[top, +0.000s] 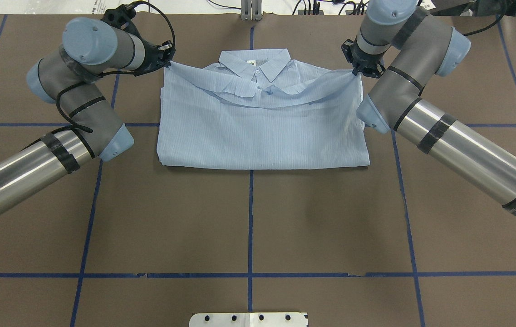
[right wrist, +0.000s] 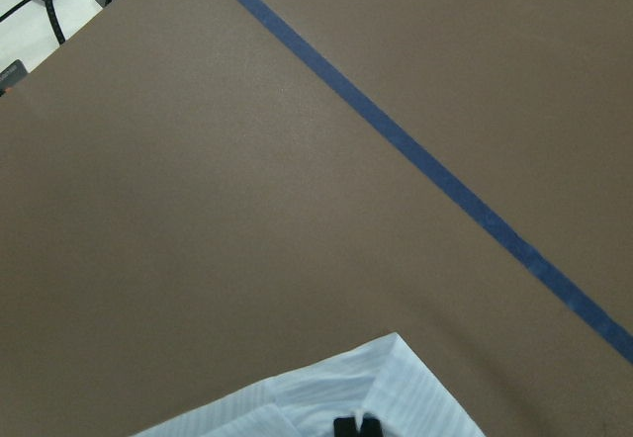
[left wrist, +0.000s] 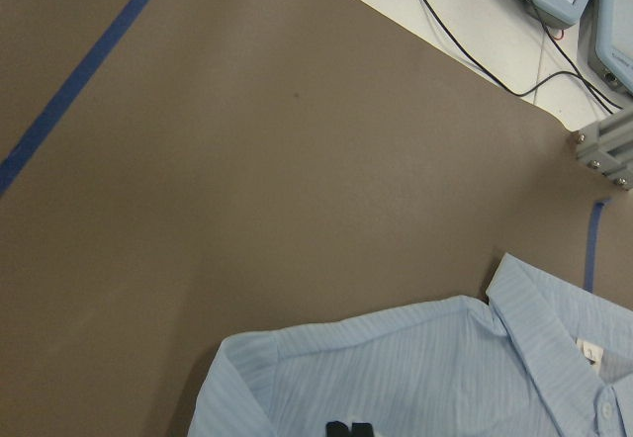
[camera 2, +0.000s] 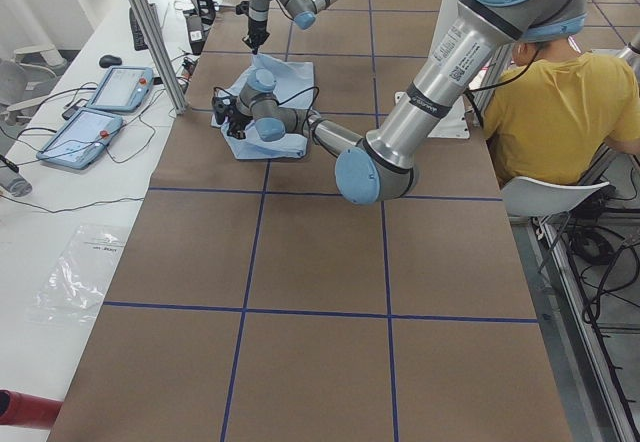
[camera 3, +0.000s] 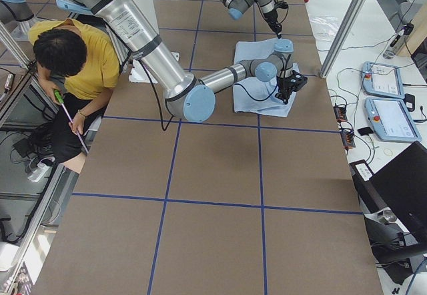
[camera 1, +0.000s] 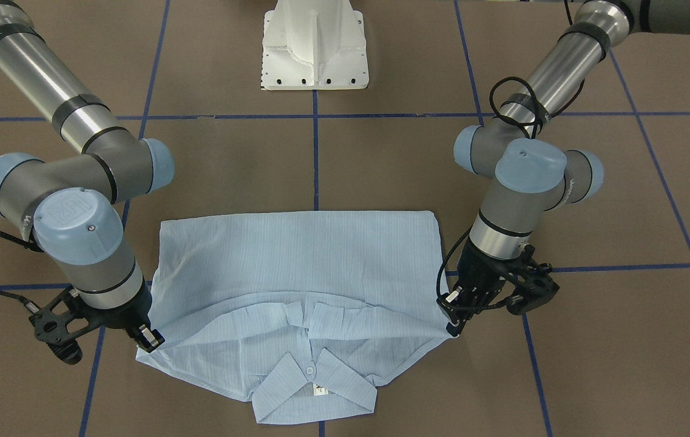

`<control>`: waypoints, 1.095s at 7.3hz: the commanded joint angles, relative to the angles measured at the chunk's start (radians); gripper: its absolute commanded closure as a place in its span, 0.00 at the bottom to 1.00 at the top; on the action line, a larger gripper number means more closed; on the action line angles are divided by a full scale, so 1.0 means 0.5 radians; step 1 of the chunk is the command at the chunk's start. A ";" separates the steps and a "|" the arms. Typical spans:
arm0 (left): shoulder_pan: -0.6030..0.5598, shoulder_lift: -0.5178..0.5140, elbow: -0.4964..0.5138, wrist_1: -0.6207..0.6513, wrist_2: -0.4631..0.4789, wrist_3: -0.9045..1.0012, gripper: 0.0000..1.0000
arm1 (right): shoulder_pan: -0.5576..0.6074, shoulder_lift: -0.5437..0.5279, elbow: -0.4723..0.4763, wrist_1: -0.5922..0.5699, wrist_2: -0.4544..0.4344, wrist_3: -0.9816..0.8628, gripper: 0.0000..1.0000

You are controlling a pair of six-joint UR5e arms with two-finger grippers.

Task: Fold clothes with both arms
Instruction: 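Lift the hem with both grippers and fold it toward the collar, then lower the hem onto the collar and open both grippers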

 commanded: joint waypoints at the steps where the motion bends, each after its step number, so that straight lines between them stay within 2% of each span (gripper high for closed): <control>1: 0.007 -0.030 0.155 -0.122 0.014 0.003 1.00 | -0.044 0.007 -0.078 0.054 -0.081 -0.002 1.00; 3: 0.019 -0.030 0.155 -0.126 0.014 0.003 1.00 | -0.044 0.017 -0.075 0.054 -0.081 0.001 1.00; 4: 0.019 -0.024 0.158 -0.129 0.014 0.003 0.70 | -0.044 0.017 -0.075 0.057 -0.081 -0.002 0.69; 5: 0.019 -0.015 0.158 -0.129 0.014 0.070 0.30 | -0.044 0.011 -0.057 0.054 -0.078 -0.029 0.07; 6: 0.007 -0.011 0.152 -0.129 0.014 0.156 0.22 | -0.029 -0.029 0.049 0.057 -0.057 -0.029 0.00; 7: 0.004 0.037 0.113 -0.147 0.002 0.181 0.22 | -0.020 -0.242 0.363 0.048 0.037 -0.017 0.00; 8: -0.008 0.135 -0.033 -0.156 -0.007 0.263 0.21 | -0.050 -0.517 0.701 0.063 0.051 0.007 0.00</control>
